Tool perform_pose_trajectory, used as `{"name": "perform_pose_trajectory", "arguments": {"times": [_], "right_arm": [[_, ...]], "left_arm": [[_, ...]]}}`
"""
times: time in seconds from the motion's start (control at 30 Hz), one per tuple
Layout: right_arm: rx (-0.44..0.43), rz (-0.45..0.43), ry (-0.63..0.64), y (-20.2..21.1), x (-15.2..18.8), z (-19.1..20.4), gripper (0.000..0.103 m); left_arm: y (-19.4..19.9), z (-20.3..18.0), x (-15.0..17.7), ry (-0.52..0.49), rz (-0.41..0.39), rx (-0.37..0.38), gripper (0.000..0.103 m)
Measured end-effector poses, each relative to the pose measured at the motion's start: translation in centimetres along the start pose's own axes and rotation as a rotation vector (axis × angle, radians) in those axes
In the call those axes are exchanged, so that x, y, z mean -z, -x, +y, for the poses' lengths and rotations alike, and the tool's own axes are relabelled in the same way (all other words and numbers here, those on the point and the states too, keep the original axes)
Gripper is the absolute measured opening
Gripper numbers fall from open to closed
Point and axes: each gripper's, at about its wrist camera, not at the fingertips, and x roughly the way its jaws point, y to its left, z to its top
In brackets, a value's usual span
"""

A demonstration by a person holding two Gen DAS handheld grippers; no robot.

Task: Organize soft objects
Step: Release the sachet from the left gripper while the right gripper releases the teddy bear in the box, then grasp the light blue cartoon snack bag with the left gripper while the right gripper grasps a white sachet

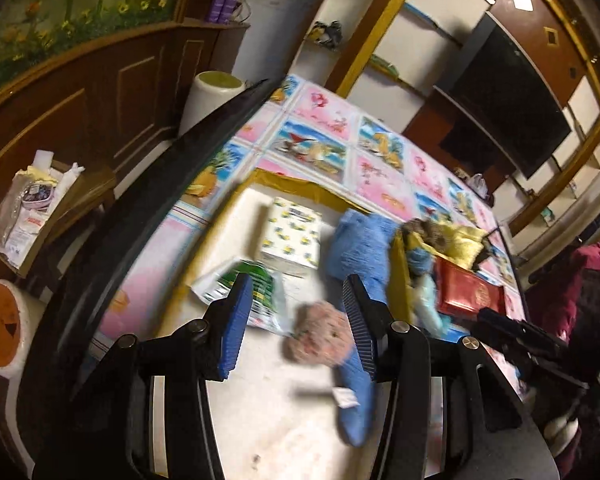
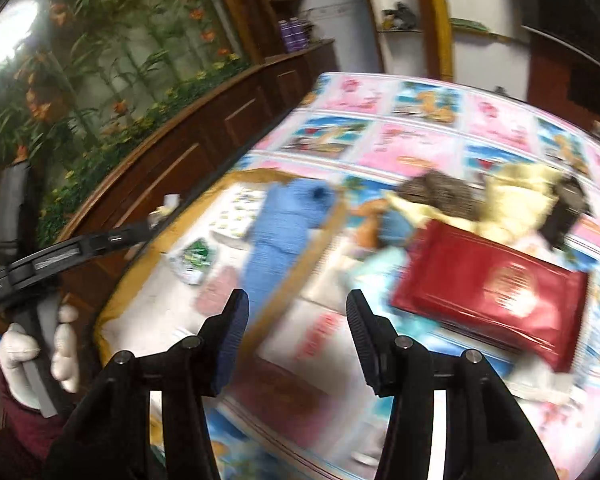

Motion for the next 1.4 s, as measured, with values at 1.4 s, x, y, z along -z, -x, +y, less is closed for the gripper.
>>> {"name": "perform_pose_trajectory", "arguments": {"times": [1.4], "right_arm": [[0.123, 0.165, 0.071, -1.3, 3.1, -5.0, 0.044]], "left_arm": [[0.1, -8.8, 8.1, -0.152, 0.095, 0.119, 0.051]]}}
